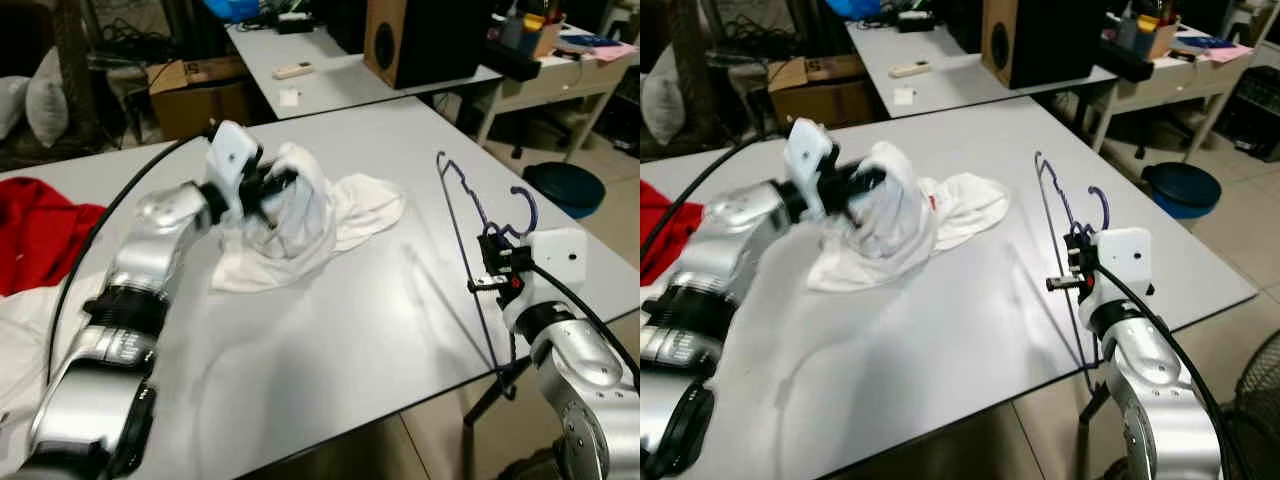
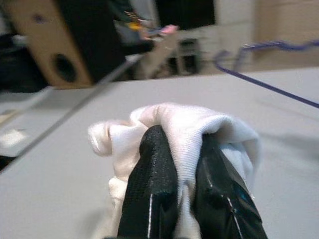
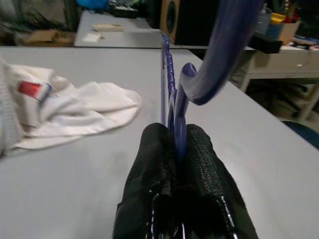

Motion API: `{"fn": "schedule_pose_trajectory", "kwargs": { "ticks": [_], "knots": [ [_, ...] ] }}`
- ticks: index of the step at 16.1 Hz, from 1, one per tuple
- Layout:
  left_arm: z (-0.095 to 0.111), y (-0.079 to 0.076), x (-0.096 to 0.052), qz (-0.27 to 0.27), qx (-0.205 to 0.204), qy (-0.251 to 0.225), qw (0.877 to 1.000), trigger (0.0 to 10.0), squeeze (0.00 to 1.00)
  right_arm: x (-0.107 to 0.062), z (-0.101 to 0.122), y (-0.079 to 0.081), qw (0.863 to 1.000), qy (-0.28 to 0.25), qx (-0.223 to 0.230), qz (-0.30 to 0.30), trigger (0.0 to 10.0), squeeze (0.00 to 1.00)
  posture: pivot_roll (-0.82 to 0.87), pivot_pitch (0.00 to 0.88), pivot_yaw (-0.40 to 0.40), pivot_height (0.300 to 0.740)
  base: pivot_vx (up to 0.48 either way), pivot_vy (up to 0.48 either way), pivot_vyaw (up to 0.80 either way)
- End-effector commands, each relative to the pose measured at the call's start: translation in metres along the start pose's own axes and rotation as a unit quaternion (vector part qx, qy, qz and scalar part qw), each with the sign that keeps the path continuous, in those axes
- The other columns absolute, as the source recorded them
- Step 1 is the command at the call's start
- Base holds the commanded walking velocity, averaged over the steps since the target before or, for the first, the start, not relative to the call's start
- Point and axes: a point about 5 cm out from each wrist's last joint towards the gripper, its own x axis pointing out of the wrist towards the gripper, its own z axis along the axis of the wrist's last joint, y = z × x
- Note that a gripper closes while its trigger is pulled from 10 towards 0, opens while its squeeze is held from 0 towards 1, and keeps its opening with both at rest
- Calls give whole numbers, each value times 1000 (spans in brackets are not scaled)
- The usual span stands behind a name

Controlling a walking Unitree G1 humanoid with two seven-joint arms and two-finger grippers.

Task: Hang hanger

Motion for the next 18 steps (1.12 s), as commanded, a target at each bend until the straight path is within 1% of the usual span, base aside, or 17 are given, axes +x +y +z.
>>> {"fn": "schedule_pose_trajectory", "kwargs": {
  "ticks": [1, 2, 3, 4, 5, 6, 7, 8, 10, 11, 12, 14, 16, 17, 18],
  "knots": [
    [7, -12, -8, -81, -15, -8, 997, 0, 0, -1, -2, -1, 1000, 5, -1, -5, 10000, 0, 19, 0, 60, 740, 0, 0, 0],
    [16, -26, -19, -156, -41, -35, 986, 0, 0, -1, -3, -3, 1000, 8, 1, -14, 10000, 0, 19, 0, 60, 740, 0, 0, 0],
    [26, -25, -19, -147, -69, -79, 984, 0, 0, -1, -4, -4, 1000, 9, 5, -17, 10000, 0, 27, 0, 58, 740, 0, 0, 0],
    [41, -15, -18, -99, -109, -146, 978, 0, 0, -1, -4, -5, 1000, 9, 9, -21, 10000, 0, 27, 0, 57, 740, 0, 0, 0],
    [45, -9, -17, -71, -122, -163, 976, 0, 0, 0, -4, -5, 1000, 9, 8, -21, 10000, 0, 28, 0, 57, 740, 0, 0, 0],
    [46, 2, -14, -7, -140, -175, 974, 0, 0, 0, -3, -5, 1000, 8, 8, -20, 10000, 0, 28, 0, 56, 740, 0, 0, 0],
    [46, 6, -13, 15, -139, -172, 975, 0, 0, 1, -3, -4, 1000, 6, 8, -18, 10000, 0, 28, 0, 58, 740, 0, 0, 0],
    [41, 10, -11, 48, -131, -150, 979, 0, 0, 1, 0, -3, 1000, -2, 9, -10, 10000, 0, 26, 0, 60, 740, 0, 0, 0],
    [38, 14, -10, 80, -118, -134, 981, 0, 0, -1, 3, -2, 1000, -15, 10, -1, 10000, 0, 21, 0, 69, 740, 0, 0, 0],
    [41, 20, -10, 112, -125, -143, 975, 0, 0, -2, 4, -4, 1000, -18, 11, -4, 10000, 0, 18, 0, 75, 740, 0, 0, 0],
    [47, 26, -9, 130, -127, -155, 971, 0, 0, -4, 5, -6, 1000, -23, 15, -7, 10000, 0, 17, 0, 82, 740, 0, 0, 0],
    [52, 30, -6, 145, -128, -161, 968, 0, 0, -6, 7, -4, 999, -36, 26, 4, 10000, 0, 18, 0, 90, 740, 0, 0, 0],
    [51, 30, -2, 148, -125, -148, 970, 0, 0, -9, 14, 5, 996, -59, 39, 46, 10000, 0, 17, 0, 100, 740, 0, 0, 0],
    [47, 26, 2, 139, -121, -131, 974, 0, 0, -12, 16, 9, 995, -65, 31, 69, 10000, 0, 15, 0, 102, 740, 0, 0, 0],
    [39, 21, 6, 128, -109, -107, 980, 0, 0, -13, 15, 9, 995, -65, 27, 68, 10000, 0, 16, 0, 105, 740, 0, 0, 0]
  ]
}}
